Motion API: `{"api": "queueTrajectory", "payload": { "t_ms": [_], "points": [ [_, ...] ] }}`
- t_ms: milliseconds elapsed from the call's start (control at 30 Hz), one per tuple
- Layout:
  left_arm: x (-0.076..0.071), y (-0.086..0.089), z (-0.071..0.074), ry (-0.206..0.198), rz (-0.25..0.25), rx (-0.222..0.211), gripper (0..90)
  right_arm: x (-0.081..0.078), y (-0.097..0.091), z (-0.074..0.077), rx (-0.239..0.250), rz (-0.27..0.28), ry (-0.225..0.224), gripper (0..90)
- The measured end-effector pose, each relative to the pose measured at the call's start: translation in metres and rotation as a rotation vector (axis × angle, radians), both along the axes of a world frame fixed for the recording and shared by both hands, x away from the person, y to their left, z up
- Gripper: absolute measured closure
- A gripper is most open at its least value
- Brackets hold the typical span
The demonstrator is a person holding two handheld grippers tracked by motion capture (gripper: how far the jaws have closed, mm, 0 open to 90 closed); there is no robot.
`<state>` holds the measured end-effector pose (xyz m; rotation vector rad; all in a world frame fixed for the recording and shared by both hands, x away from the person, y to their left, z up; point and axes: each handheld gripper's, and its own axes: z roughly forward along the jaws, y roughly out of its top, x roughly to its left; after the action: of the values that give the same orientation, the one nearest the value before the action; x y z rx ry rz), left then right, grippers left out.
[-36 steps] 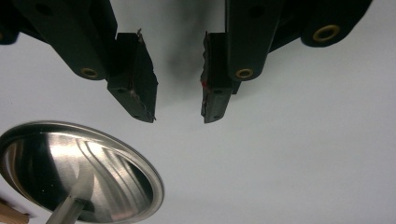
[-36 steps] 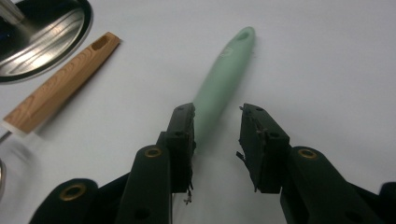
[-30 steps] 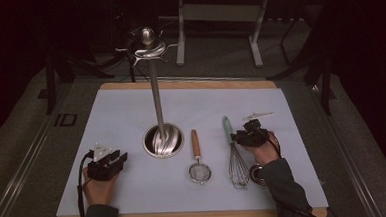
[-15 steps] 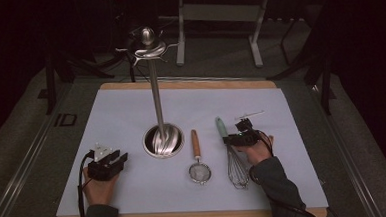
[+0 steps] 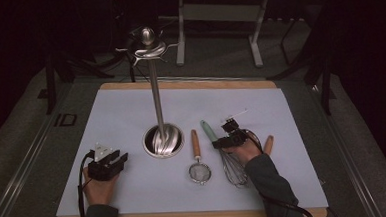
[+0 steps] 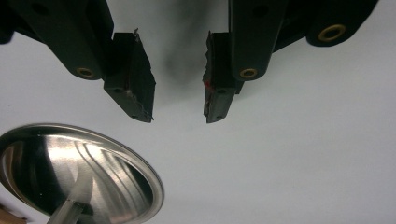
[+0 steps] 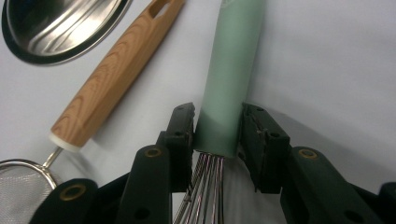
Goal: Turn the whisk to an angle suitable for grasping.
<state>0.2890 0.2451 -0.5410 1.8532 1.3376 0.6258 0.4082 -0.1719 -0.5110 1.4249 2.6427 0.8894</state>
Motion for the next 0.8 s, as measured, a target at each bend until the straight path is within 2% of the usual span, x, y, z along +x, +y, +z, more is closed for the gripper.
{"api": "queueTrajectory", "payload": {
  "t_ms": [33,100,133,200,267,367,467,800],
  "points": [
    [0.000,0.000,0.000,0.000,0.000,-0.001,63.2,0.000,0.003,-0.001,-0.006,0.010,0.006,64.6],
    [0.000,0.000,0.000,0.001,0.000,-0.001,63.1,0.000,0.011,0.001,-0.052,0.029,-0.004,64.7],
    [0.000,0.000,0.000,0.001,0.000,-0.001,63.1,0.000,0.011,0.001,-0.052,0.029,-0.004,64.7],
    [0.000,0.000,0.000,-0.001,0.000,-0.003,63.0,0.000,0.018,0.004,-0.104,0.033,-0.003,66.1],
    [0.000,0.000,0.000,0.001,0.000,-0.003,62.9,0.000,0.020,0.004,-0.095,0.035,0.010,67.8],
    [0.000,0.000,0.000,0.001,0.001,-0.004,62.9,-0.002,0.022,0.005,-0.094,0.041,0.007,68.7],
    [0.000,0.000,0.000,0.001,0.002,-0.004,62.9,-0.005,0.024,0.010,-0.082,0.044,-0.013,69.3],
    [0.001,0.000,0.000,0.006,0.001,0.000,63.0,-0.012,0.018,0.039,0.007,0.044,-0.084,69.7]
  ]
}}
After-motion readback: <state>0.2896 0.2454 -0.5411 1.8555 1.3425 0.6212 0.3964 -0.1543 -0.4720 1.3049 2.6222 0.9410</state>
